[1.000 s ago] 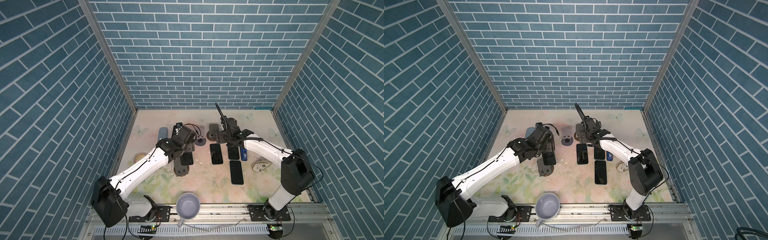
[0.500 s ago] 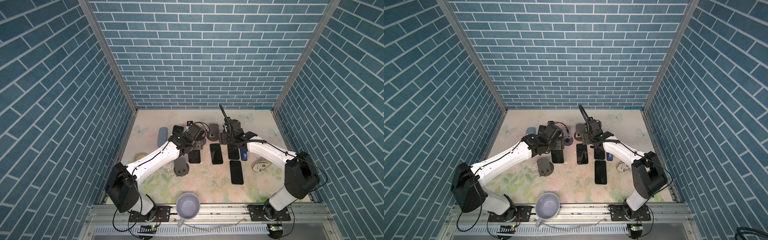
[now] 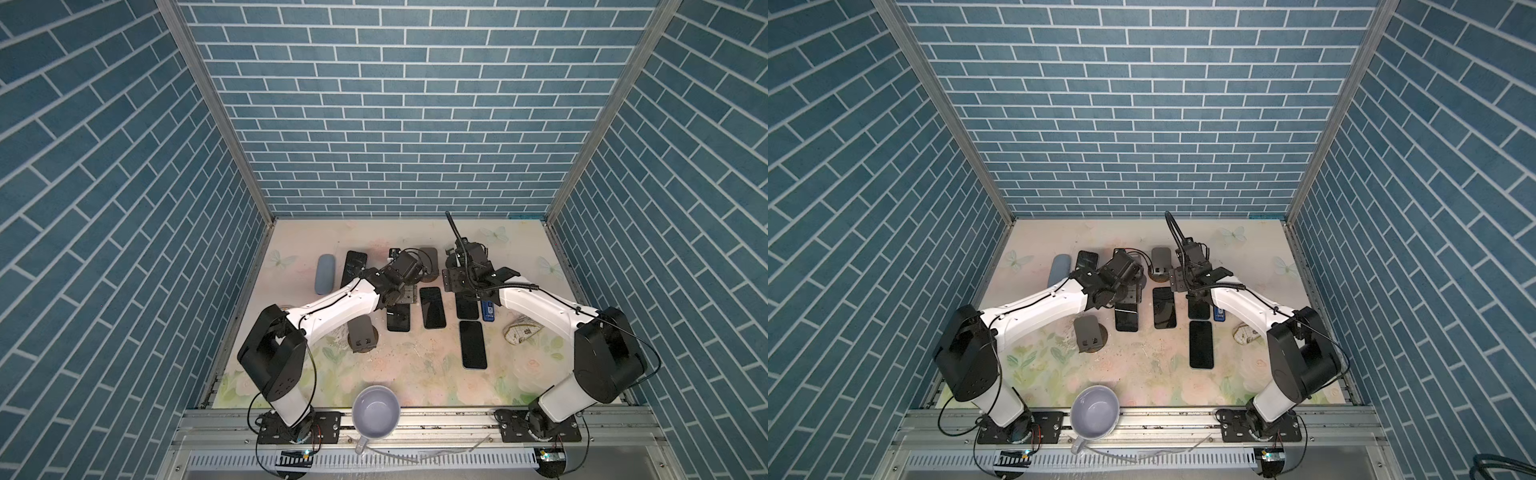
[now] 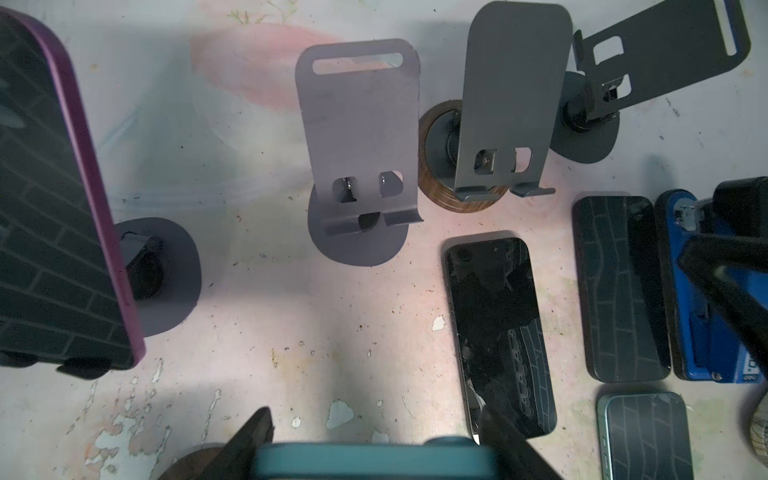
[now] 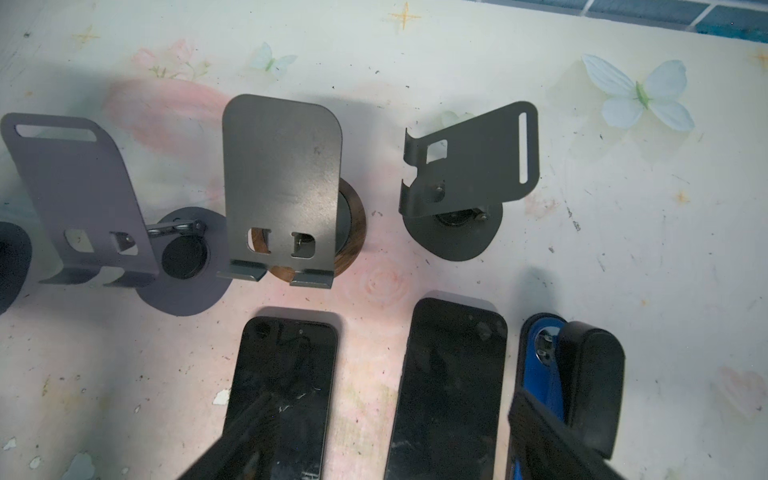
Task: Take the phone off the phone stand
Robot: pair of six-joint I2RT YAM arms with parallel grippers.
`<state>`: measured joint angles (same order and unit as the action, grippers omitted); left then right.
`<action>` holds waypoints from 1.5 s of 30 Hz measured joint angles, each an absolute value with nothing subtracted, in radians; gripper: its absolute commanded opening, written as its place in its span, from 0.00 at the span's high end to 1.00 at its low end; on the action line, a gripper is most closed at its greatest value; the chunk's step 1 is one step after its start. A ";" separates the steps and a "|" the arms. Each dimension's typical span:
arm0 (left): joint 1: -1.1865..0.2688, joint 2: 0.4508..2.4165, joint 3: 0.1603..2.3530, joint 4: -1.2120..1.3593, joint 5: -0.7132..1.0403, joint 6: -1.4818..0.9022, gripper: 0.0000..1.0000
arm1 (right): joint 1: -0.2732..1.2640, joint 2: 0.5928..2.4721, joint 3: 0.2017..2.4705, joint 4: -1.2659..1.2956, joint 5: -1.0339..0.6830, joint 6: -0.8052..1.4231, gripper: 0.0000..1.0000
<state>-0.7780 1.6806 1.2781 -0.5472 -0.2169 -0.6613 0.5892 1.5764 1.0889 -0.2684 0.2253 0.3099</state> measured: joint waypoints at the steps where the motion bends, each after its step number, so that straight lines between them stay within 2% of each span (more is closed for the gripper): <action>1: -0.779 1.687 1.279 -0.545 -0.214 -0.662 0.57 | 0.588 1.574 1.085 -0.268 0.225 0.310 0.13; 27: -0.776 1.937 1.428 -0.572 -0.158 -0.682 0.55 | 0.548 1.532 1.032 -0.251 0.233 0.317 0.12; 45: -0.748 2.031 1.472 -0.600 -0.130 -0.682 0.55 | 0.526 1.531 1.032 -0.252 0.232 0.317 0.12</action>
